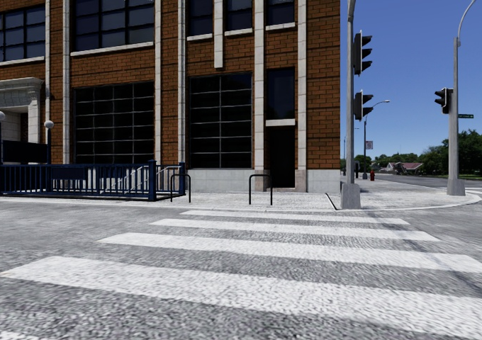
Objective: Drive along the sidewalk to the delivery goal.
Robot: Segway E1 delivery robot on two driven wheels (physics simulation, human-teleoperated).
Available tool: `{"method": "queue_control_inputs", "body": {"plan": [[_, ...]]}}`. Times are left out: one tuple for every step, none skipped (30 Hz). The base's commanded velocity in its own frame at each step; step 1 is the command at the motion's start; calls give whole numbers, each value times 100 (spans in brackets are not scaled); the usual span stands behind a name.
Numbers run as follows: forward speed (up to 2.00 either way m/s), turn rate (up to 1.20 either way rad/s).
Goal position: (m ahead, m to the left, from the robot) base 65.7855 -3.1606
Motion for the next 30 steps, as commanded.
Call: {"method": "queue_control_inputs", "body": {"plan": [[0,0],[0,0],[0,0],[0,0],[0,0],[0,0],[0,0],[0,0],[0,0],[0,0],[0,0],[0,0],[0,0],[0,0],[0,0],[0,0],[0,0],[0,0],[0,0],[0,0],[0,0],[0,0],[0,0],[0,0],[0,0],[0,0],[0,0],[0,0],[0,0],[0,0]]}}
